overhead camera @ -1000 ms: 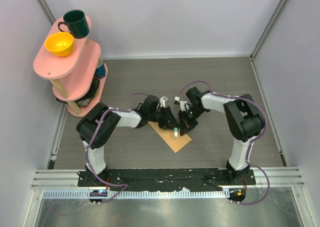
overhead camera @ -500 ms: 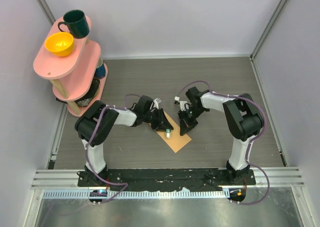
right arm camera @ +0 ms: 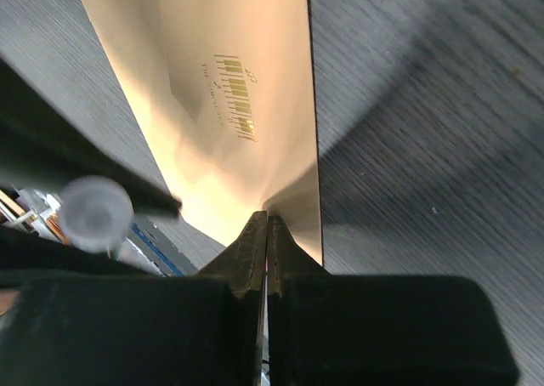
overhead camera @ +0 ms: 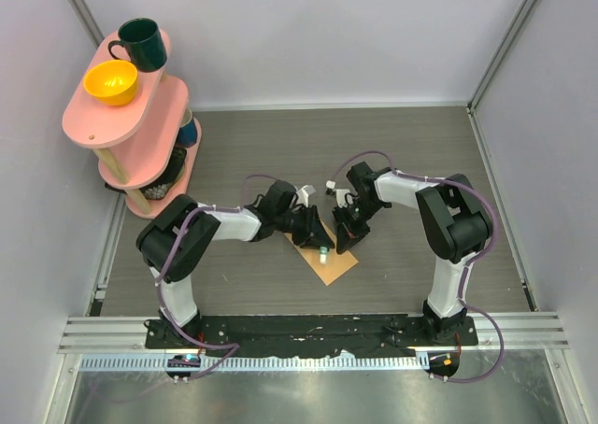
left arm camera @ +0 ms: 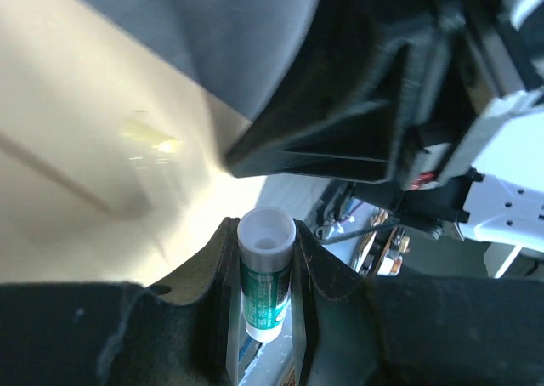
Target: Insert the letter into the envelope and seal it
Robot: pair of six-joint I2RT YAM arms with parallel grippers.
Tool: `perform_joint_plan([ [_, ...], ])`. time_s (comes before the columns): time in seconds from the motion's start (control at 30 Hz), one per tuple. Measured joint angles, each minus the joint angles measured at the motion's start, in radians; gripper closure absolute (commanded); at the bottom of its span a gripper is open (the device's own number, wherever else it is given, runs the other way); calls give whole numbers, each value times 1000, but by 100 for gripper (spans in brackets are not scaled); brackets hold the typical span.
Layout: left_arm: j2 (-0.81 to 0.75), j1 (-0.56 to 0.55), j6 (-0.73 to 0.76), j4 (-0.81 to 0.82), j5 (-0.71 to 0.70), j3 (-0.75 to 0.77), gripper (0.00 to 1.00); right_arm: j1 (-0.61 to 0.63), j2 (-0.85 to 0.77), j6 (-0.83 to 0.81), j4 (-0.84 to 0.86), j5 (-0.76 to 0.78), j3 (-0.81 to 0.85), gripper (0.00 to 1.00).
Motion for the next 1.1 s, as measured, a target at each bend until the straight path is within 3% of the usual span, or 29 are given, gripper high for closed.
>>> perform_joint_plan([
  [0.17, 2, -48, -26, 40, 4, 21, 100, 0, 0, 0, 0, 0, 0, 96],
  [0.53, 92, 36, 14, -40, 5, 53, 100, 0, 0, -1, 0, 0, 0, 97],
  [0.83, 51, 78, 71, -121, -4, 42, 100, 0, 0, -3, 0, 0, 0, 97],
  [1.1, -28, 66, 32, -64, 3, 15, 100, 0, 0, -3, 0, -3, 0, 97],
])
